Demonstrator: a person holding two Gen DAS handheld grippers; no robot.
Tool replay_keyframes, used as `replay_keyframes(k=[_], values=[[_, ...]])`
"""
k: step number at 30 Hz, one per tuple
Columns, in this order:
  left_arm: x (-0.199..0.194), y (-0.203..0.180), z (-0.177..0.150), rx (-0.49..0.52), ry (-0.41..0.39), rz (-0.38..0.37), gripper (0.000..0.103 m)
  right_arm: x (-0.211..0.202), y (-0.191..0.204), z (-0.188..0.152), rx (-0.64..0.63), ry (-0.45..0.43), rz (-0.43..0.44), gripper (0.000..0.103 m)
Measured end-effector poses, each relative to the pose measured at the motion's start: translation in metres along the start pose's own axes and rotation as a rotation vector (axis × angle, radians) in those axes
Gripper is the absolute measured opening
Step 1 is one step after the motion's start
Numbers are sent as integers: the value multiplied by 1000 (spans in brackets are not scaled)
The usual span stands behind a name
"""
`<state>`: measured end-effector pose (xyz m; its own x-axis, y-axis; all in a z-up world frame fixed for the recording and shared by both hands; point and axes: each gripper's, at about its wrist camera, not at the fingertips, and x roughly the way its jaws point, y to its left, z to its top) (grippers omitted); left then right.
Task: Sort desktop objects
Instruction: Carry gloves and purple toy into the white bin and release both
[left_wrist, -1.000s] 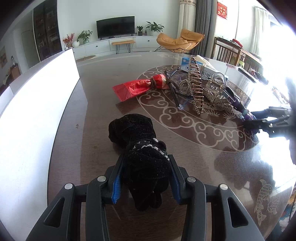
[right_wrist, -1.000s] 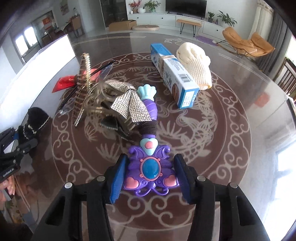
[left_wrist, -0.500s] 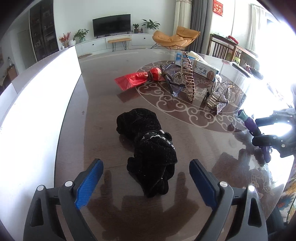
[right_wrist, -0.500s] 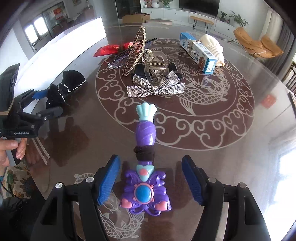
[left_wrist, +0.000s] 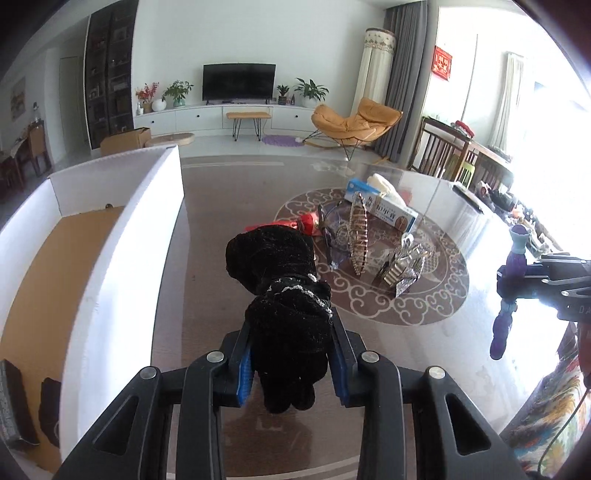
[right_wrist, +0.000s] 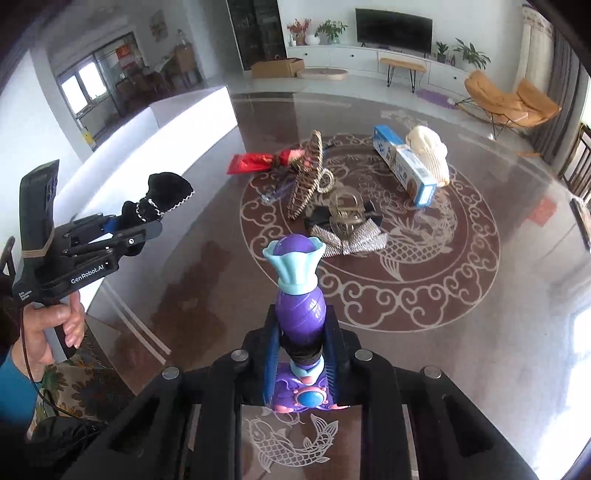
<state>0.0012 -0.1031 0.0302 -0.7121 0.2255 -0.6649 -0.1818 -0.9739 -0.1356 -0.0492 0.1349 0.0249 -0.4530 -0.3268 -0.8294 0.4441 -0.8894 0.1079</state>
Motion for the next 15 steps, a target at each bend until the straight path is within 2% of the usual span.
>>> replay_keyframes(k=[3,5,8,11,15], values=[[-46,22,15,-47,-68,6,34,-30,35,34,-51,-98,43,22],[-74,43,22,-66,-104,53,34,-45,63,56,-87,-163,85,22],[-101,89,26,-110,-116,143,34,-51,116,91,-139,-228,186,22],[-109,142,20,-171,-78,244,34,-43,174,115,-200,-257,280,22],[-97,201,-5,-258,33,312,34,-13,246,135,-257,-243,387,22]])
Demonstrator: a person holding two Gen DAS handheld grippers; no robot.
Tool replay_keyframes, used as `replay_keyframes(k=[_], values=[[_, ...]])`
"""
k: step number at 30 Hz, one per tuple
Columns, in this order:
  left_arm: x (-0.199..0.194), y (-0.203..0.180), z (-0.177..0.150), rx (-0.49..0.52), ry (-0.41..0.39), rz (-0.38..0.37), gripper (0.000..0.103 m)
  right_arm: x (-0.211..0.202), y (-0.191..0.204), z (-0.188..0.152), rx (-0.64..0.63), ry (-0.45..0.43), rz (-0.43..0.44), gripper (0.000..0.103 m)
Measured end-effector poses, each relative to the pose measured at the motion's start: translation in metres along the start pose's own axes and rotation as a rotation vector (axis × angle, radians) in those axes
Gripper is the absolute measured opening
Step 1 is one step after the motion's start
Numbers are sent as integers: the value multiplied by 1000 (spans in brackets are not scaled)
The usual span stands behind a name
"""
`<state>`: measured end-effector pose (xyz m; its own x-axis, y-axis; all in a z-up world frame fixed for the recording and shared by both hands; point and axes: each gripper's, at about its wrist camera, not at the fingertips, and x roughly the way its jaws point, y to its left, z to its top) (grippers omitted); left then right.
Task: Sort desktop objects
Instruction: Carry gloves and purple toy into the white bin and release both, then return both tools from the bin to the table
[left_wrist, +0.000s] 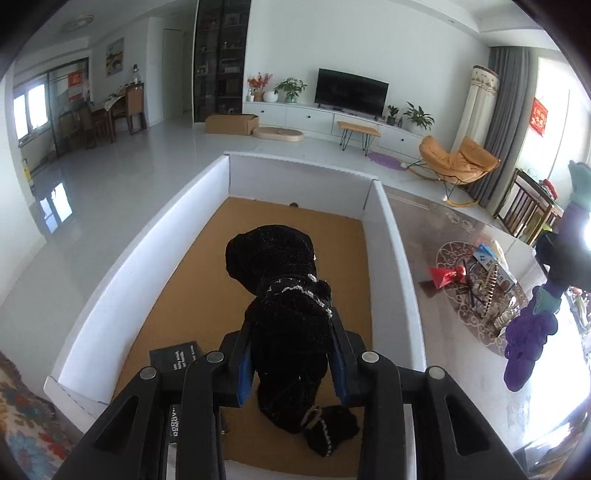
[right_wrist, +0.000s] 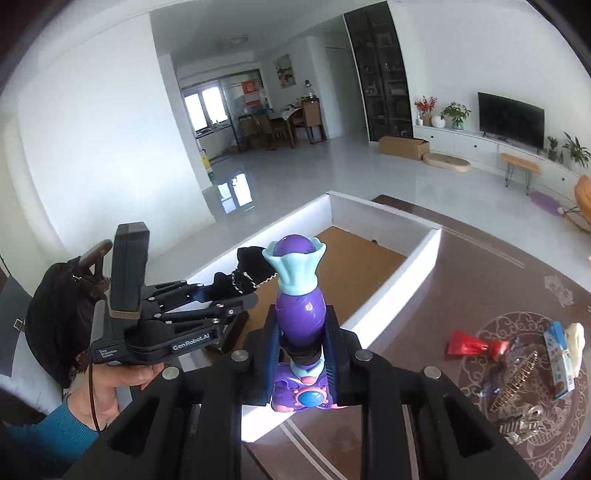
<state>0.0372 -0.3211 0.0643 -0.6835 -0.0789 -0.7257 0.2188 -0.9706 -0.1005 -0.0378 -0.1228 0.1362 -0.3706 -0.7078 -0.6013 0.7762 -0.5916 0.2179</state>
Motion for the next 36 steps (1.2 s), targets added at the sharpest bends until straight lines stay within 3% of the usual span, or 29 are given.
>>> replay_keyframes(k=[4,8,10,11,12,13,14,17,21,24,26,29,31,36], values=[[29,28,-22,-42,113,30,34,69,32,7,-36,71,41,22],[35,35,-33,-56,135,47,44,139,44,-8,-57,222,4,22],[34,36,-36,-58,115,60,73,164,44,-16,-72,273,-24,27],[32,35,-36,-58,97,73,81,173,43,-18,-74,288,-30,30],[29,34,-36,-57,78,90,90,180,42,-19,-71,294,-38,40],[27,34,-35,-57,63,108,90,183,40,-19,-63,287,-50,50],[26,34,-34,-59,51,120,90,182,34,-17,-47,266,-53,53],[22,31,-29,-76,24,131,90,163,23,-7,9,160,-69,65],[10,7,-26,-73,-30,84,90,113,12,1,20,2,-119,84],[-3,-33,-20,-32,-65,3,90,70,-7,-8,7,-99,-199,95],[-16,-71,-19,9,-98,-75,90,41,-27,-29,-6,-138,-267,97],[-31,-134,-25,75,-133,-198,91,4,-67,-74,-6,-139,-385,97],[-30,-177,-35,116,-125,-276,103,-22,-101,-110,18,-112,-461,97],[29,-274,-67,218,-10,-345,103,-77,-182,-200,119,26,-675,97]])
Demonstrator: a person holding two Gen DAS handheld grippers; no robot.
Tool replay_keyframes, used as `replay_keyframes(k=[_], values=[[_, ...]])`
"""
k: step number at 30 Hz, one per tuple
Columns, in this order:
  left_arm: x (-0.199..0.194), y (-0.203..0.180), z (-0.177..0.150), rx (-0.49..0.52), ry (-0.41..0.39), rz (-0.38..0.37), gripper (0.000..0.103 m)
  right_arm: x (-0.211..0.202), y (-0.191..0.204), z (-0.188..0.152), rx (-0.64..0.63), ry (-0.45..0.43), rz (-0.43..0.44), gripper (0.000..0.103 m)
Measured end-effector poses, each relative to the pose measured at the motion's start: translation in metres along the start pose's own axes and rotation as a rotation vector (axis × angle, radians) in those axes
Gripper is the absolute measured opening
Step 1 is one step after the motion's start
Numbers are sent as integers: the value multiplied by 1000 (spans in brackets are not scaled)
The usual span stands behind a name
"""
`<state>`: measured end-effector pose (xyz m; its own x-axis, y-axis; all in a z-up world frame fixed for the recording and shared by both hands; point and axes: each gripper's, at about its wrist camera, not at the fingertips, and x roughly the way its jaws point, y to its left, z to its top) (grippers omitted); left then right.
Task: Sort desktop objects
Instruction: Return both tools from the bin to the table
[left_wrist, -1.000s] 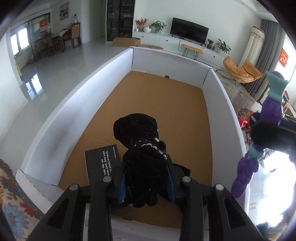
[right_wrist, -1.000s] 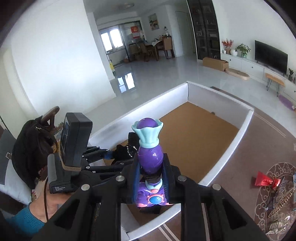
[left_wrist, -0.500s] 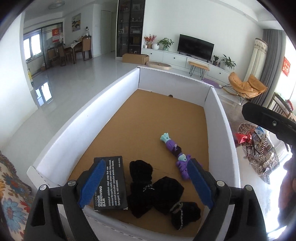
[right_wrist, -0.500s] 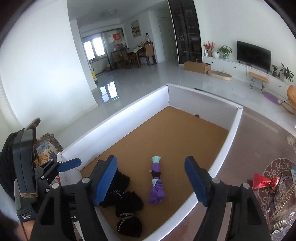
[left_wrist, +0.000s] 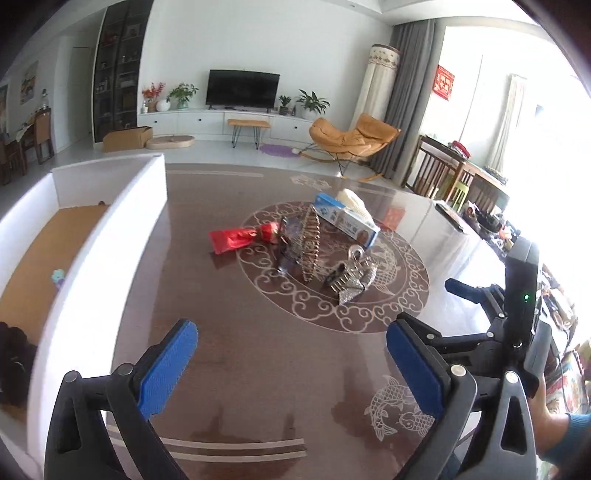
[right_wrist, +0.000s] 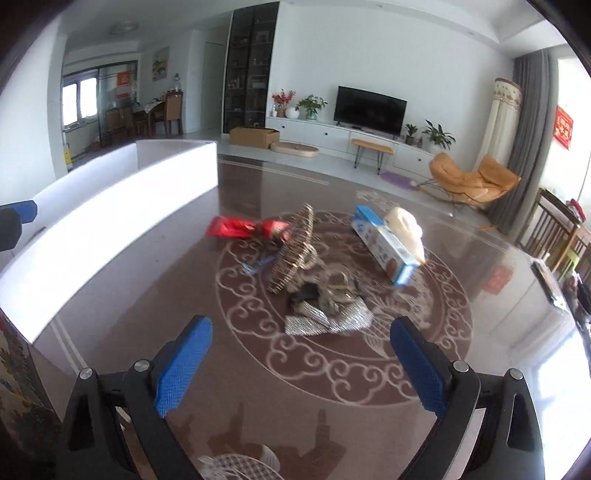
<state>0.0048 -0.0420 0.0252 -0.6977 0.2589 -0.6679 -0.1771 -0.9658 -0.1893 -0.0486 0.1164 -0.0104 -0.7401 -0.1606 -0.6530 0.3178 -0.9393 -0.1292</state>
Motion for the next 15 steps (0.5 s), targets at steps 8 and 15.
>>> replay_keyframes(k=[8,15], values=[[90,-40,-8,63,70,68,103,24,-89,-56,159,197,-83,97],[115,-21,-16,20,124,85,103,50,-78,-62,184,237,-79,98]])
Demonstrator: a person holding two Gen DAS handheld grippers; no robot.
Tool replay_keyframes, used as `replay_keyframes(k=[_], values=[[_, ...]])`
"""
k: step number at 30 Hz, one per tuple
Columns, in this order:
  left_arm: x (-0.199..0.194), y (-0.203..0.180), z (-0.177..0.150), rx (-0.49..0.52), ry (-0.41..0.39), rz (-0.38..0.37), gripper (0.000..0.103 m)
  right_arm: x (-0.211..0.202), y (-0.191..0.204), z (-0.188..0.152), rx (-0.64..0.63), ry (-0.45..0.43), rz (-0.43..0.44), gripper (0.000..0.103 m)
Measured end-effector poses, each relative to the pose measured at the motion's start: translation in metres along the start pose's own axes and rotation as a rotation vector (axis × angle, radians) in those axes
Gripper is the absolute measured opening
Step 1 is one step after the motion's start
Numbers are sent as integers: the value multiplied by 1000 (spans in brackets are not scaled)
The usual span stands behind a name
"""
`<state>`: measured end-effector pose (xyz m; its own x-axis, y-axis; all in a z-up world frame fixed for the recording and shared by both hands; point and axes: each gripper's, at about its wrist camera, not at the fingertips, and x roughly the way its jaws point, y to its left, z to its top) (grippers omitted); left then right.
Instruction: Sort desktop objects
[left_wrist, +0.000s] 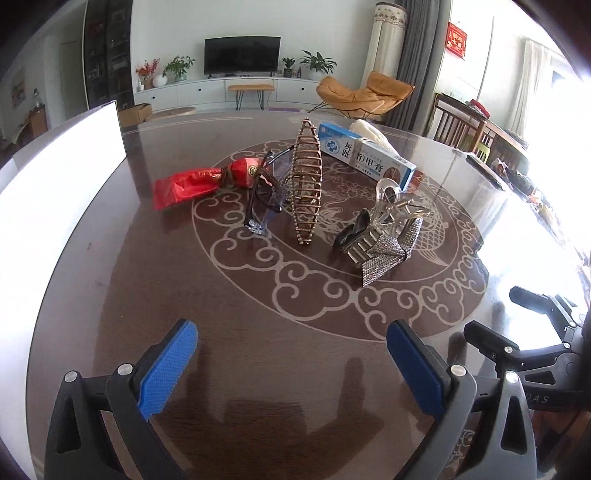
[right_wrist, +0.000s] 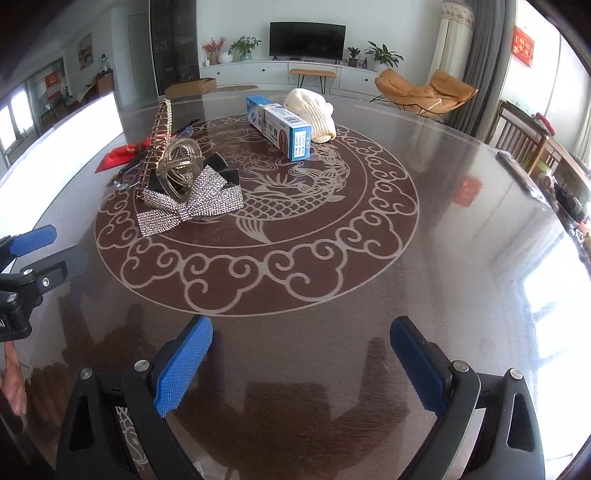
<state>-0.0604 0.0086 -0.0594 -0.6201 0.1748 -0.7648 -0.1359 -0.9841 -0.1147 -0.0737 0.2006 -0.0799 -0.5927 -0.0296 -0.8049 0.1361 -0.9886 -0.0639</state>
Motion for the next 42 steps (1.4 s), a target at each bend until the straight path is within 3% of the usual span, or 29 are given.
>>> replay_keyframes(k=[5,9,42], values=[[10,3,1,-22,34,-11,103,10,-1,3,40,8,28,103],[18,-15,-1,65,80,90,103,13,-2,5,54,12,30,103],[21,-15,9,55,69,102,103,13,-2,5,54,13,31,103]])
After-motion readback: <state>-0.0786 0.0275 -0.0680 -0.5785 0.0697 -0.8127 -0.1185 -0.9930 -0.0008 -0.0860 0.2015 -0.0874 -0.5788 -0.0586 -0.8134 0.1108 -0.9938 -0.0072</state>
